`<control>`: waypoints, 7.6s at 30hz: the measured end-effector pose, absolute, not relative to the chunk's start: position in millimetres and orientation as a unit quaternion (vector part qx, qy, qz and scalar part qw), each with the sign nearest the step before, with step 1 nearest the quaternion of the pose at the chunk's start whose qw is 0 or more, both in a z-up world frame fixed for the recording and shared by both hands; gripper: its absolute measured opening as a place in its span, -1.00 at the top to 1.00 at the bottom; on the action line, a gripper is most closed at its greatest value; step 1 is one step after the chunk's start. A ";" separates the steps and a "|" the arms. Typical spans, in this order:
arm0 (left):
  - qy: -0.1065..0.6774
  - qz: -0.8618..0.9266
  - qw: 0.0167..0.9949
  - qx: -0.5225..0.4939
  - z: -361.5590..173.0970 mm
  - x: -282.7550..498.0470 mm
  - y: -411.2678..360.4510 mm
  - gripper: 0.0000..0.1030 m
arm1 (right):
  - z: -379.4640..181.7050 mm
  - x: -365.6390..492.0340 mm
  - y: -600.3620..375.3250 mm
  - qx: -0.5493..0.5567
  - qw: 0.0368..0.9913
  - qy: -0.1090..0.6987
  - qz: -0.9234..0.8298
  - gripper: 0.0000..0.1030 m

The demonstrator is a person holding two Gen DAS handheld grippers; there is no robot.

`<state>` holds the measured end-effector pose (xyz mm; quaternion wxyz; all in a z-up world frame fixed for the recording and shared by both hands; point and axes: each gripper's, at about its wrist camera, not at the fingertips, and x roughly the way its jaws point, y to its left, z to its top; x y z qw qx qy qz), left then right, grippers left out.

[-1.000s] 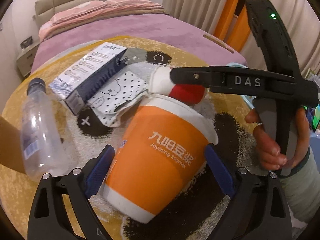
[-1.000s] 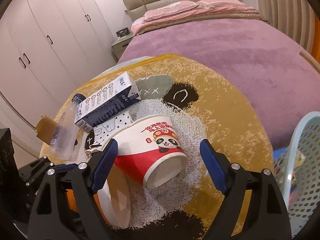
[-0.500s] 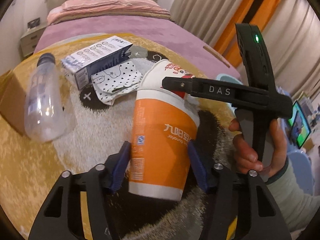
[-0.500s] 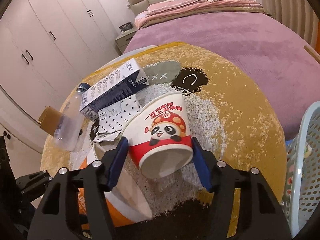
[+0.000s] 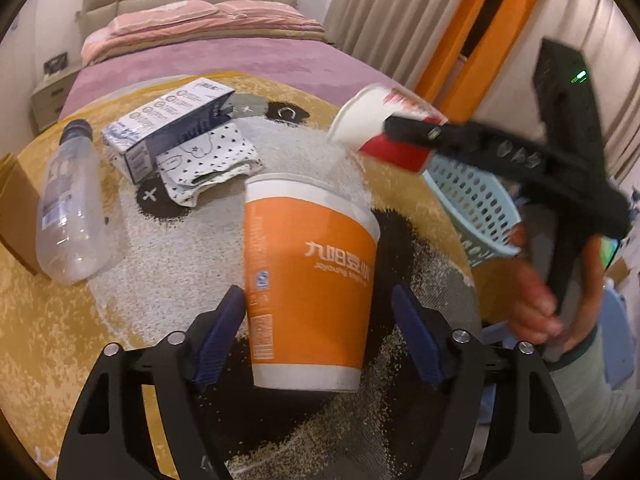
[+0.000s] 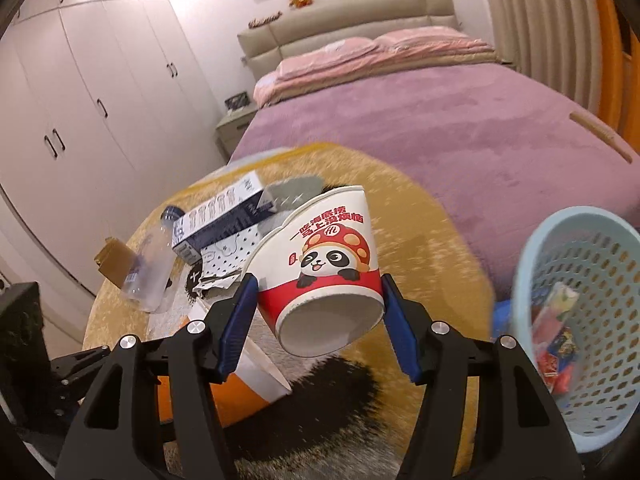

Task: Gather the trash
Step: 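Carry the orange cup and panda cup over the blue basket, then open both tools to drop the orange cup and panda cup into the basket, then grasp the brown paper wallet with the left tool while the right grasps the plastic bottle, then carry the brown wallet and plastic bottle over the blue basket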

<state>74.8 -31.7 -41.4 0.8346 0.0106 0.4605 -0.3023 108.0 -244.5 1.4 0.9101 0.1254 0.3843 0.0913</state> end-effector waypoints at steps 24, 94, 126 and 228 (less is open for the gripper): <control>0.460 -0.203 0.859 0.100 -47.5 82.2 -79.3 -0.31 | 25.7 38.2 -326.9 0.169 0.936 0.304 0.054 -0.13; 0.363 -0.344 0.866 -0.012 45.0 100.9 -184.7 -0.65 | 68.7 16.2 -391.3 0.155 0.944 0.272 -0.101 -0.37; 0.413 -0.036 0.905 -0.093 -3.4 175.3 130.8 -0.65 | 0.4 153.3 -114.5 0.059 0.896 0.415 0.146 -0.37; 0.421 -0.420 0.804 0.018 -0.3 159.0 -291.9 0.36 | 10.8 18.0 -470.1 0.258 0.899 0.315 -0.163 -0.05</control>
